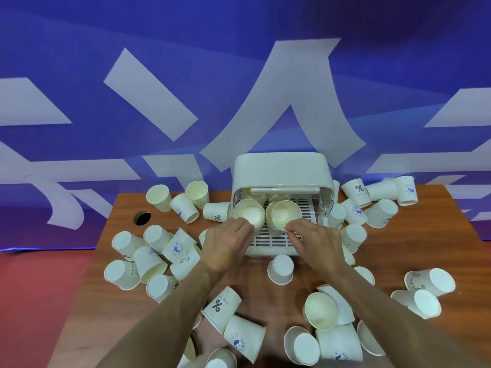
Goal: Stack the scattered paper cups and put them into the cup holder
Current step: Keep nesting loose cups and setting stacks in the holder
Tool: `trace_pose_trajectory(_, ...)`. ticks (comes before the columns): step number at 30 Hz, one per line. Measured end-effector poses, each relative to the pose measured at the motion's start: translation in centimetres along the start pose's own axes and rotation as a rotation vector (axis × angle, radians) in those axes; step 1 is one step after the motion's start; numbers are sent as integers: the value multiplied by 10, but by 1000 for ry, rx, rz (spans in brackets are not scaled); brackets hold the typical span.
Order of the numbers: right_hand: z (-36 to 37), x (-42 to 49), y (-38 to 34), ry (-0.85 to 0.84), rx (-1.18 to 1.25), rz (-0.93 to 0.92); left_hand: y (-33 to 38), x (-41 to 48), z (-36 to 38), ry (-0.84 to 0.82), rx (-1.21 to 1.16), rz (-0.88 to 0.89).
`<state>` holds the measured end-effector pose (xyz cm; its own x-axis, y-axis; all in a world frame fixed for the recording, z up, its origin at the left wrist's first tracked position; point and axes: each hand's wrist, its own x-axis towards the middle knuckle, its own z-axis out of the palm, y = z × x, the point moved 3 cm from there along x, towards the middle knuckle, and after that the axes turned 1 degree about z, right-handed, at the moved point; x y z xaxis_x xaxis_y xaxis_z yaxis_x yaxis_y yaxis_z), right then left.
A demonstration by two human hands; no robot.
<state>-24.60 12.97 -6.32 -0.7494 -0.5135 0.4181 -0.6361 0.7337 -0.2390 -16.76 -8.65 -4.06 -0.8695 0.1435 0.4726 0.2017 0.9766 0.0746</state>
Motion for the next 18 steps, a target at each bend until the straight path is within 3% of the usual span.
trace_pose_trajectory(18,7,17,1,-71,-23,48,-12,6,15,-126,-60,-104)
